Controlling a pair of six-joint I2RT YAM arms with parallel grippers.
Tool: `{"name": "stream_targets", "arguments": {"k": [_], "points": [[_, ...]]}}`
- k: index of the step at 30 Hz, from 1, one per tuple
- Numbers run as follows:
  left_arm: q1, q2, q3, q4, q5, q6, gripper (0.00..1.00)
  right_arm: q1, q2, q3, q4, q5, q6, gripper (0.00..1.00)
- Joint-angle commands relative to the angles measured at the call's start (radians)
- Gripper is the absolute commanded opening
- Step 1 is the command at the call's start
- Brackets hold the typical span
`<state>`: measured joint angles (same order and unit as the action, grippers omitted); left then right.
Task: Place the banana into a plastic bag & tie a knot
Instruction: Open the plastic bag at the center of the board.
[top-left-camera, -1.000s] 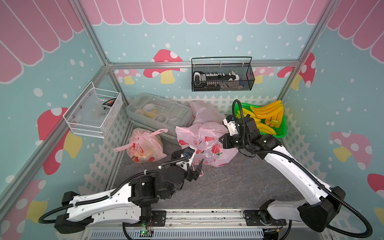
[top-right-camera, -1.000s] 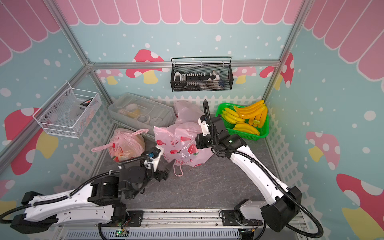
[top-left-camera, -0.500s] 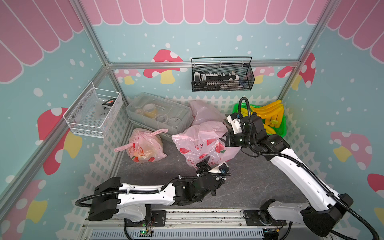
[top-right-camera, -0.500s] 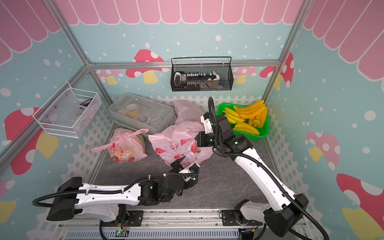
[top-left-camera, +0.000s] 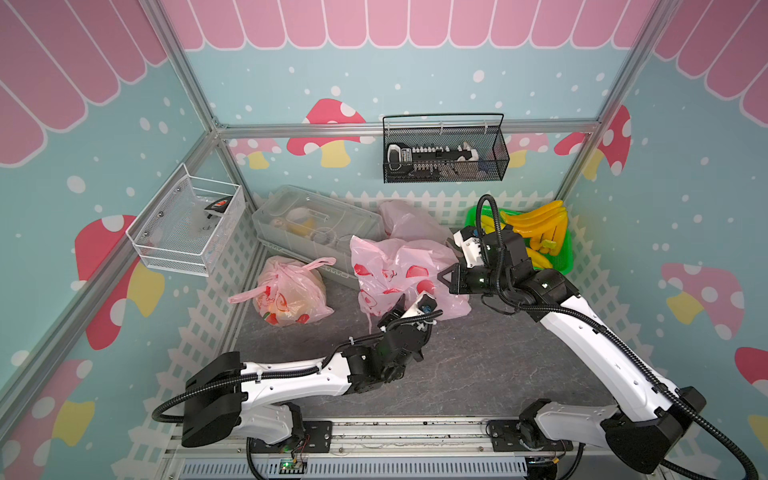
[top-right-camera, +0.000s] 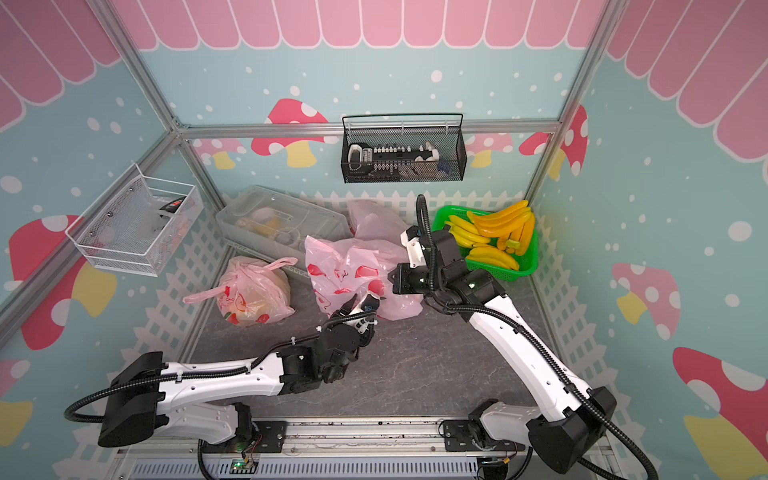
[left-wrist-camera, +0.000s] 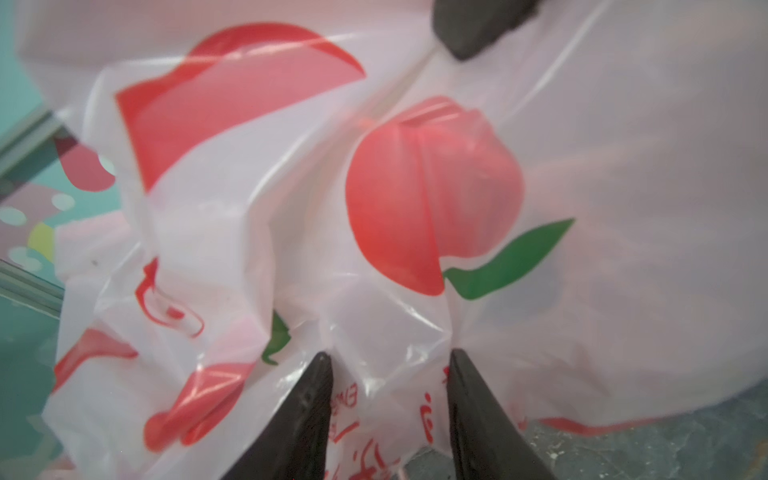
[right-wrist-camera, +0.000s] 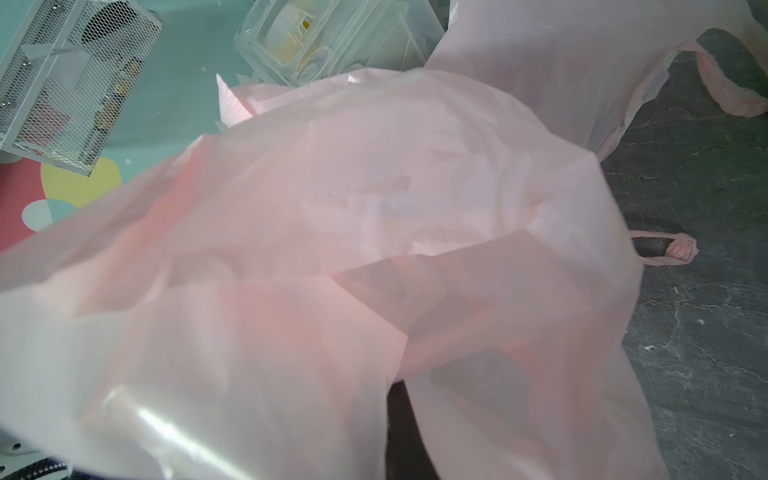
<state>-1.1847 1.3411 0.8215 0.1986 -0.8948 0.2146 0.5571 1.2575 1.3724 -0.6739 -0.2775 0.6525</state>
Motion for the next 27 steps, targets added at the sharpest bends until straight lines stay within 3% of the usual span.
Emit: {"name": "stream_targets", "arguments": {"k": [1,6,9,13,17,21,27], "points": [[0.027,-0.028,-0.031,-0.02,0.11,-0.056,0.2,0.003,0.017,0.006,-0.005,0.004,0.01,0.0],[0.054,-0.078,-0.053,-0.017,0.184,-0.104,0.0,0.003,0.03,0.016,-0.006,0.018,-0.006,0.02],[0.055,-0.117,-0.029,-0.076,0.21,-0.159,0.0,0.002,0.03,0.036,-0.022,0.044,-0.076,0.2],[0.068,-0.213,0.036,-0.229,0.275,-0.306,0.0,0.001,-0.044,0.036,-0.021,0.095,-0.256,0.57],[0.101,-0.306,0.077,-0.35,0.32,-0.453,0.0,0.001,-0.202,-0.073,0.097,0.06,-0.385,0.76],[0.131,-0.363,0.138,-0.497,0.337,-0.593,0.0,0.001,-0.329,-0.174,0.182,0.027,-0.476,0.83],[0.135,-0.394,0.203,-0.589,0.334,-0.736,0.0,0.002,-0.501,-0.434,0.373,-0.072,-0.575,0.85]]}}
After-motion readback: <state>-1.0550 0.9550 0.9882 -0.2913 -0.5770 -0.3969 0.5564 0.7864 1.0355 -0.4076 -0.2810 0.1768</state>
